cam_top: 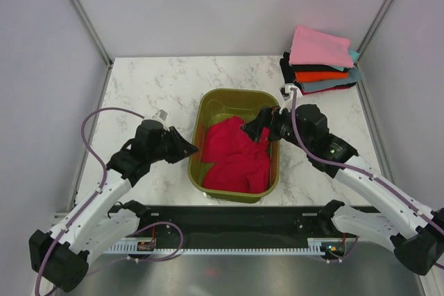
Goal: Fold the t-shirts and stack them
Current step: Grab the tshirt from the pile
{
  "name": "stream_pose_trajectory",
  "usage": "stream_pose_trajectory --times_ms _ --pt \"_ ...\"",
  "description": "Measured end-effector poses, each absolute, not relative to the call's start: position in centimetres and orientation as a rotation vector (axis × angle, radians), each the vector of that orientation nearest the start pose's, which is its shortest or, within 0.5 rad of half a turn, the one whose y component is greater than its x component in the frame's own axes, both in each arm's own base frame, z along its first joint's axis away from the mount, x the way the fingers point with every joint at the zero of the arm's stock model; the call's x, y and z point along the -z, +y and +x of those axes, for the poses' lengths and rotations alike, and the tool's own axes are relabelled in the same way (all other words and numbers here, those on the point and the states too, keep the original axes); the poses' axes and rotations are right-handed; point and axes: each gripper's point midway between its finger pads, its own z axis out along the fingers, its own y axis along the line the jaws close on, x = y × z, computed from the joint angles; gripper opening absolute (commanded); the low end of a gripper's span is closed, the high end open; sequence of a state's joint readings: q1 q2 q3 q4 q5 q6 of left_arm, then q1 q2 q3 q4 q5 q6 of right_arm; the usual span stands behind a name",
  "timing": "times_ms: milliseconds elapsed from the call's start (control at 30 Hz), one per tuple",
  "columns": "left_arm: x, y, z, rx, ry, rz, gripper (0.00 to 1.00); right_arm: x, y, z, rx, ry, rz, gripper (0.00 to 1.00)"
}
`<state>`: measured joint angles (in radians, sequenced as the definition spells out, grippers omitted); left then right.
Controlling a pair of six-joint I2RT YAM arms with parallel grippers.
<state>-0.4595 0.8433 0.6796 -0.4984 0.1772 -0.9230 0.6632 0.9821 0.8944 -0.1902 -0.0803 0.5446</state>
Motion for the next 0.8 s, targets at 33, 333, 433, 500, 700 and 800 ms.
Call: stream_pose_trajectory --times_ms 33,333,433,500,700,800 --pt "-16.2 -17.7 21.5 0.911 2.35 -0.449 0.02 -26.5 24.5 25.2 -0.908 1.957 -0.183 0.98" --pt "-16.2 -18.1 21.8 0.933 2.334 -0.445 0.02 -20.7 28.5 23.6 -0.885 2.198 -0.348 0.98" --pt "-16.2 -18.1 21.8 0.935 2.332 -0.443 0.02 -17.6 30.5 22.6 -0.796 2.313 -0.454 0.98" --pt "-16.2 -18.1 21.8 0.935 2.331 -0.443 0.02 -15.7 31.2 22.7 -0.709 2.379 -0.496 0.98" --pt "-16.3 -18.0 21.7 0.942 2.314 -0.432 0.02 -10.0 30.3 25.7 -0.394 2.514 -0.513 0.98" --pt "-16.3 -18.0 21.7 0.944 2.307 -0.426 0.02 -7.0 29.6 26.2 -0.265 2.577 -0.54 0.98"
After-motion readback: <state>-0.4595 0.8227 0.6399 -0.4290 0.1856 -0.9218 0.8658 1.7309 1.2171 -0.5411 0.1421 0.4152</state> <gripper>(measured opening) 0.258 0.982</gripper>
